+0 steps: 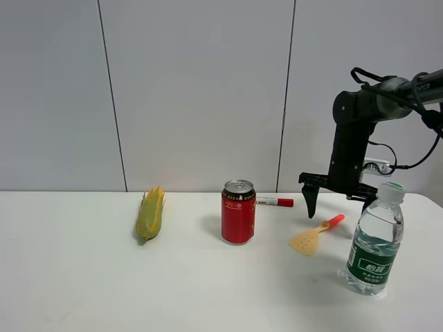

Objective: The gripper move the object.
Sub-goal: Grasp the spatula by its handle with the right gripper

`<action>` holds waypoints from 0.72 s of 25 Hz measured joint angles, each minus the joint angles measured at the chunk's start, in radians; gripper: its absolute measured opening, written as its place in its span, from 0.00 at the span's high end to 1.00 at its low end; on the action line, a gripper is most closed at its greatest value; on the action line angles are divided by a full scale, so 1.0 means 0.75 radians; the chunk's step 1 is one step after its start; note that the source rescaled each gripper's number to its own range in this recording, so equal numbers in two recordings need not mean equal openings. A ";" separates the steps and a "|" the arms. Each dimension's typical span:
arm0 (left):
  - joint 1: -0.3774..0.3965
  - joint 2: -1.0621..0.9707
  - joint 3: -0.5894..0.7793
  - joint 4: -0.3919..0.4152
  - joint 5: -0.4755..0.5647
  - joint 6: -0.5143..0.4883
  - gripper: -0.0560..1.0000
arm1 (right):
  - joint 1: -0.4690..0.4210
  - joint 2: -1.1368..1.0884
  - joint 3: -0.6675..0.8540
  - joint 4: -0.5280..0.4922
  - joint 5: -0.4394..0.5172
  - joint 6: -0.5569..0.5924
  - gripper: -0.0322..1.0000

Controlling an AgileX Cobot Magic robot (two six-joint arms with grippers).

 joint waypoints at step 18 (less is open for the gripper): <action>0.000 0.000 0.000 0.000 0.000 0.000 0.00 | 0.000 0.023 0.000 -0.005 -0.010 -0.031 0.07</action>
